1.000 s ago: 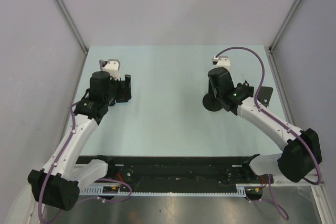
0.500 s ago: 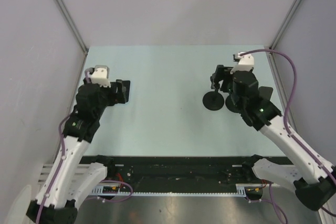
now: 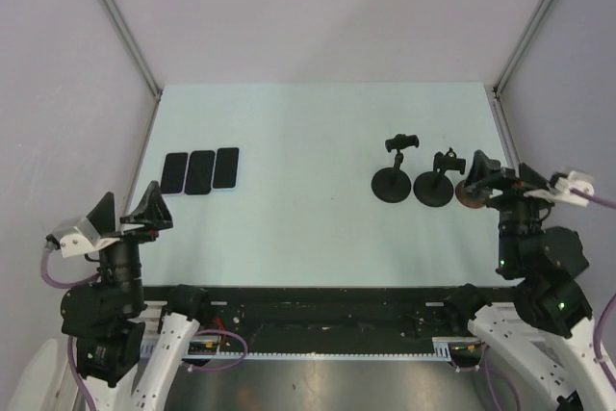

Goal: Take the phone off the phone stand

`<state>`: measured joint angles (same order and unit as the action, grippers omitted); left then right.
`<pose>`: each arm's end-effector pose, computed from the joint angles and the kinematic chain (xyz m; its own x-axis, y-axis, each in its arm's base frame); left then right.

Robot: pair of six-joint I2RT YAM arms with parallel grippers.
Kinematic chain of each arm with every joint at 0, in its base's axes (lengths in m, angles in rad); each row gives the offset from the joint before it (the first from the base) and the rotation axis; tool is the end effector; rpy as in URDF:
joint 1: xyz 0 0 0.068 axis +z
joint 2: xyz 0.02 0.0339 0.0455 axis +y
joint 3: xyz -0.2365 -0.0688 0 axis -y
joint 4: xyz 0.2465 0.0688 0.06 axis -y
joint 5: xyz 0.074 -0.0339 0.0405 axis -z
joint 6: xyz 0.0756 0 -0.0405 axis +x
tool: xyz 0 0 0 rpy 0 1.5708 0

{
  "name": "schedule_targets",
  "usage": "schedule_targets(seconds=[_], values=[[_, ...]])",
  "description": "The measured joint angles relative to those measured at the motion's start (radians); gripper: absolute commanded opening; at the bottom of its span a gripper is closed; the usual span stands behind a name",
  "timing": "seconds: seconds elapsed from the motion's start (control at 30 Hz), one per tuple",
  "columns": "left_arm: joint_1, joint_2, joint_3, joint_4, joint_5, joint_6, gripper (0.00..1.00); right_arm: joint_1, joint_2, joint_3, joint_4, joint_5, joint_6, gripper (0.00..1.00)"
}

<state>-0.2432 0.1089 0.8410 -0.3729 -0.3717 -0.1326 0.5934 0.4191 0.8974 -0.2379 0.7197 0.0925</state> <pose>0.0681 0.0114 0.3994 0.3522 -0.2143 -0.9111 -0.0596 0.9663 -0.2503 0.1292 0.0271 0.4076 0.2067 0.2232 -0.9526 0.0915 0.9649 0.2460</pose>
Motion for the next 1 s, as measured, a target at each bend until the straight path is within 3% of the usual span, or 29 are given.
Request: schedule_targets(seconds=[0.23,0.37,1.0], values=[[0.000,-0.091,-0.055,0.012,-0.076,0.019,1.00,-0.002,-0.293,-0.187,0.047,0.095,-0.061,1.00],[0.000,-0.103,-0.060,0.037,-0.101,0.046,1.00,-0.003,-0.375,-0.251,0.064,0.126,-0.071,1.00],[0.000,-0.103,-0.090,0.074,-0.149,0.085,1.00,-0.223,-0.374,-0.296,0.101,0.031,-0.026,1.00]])
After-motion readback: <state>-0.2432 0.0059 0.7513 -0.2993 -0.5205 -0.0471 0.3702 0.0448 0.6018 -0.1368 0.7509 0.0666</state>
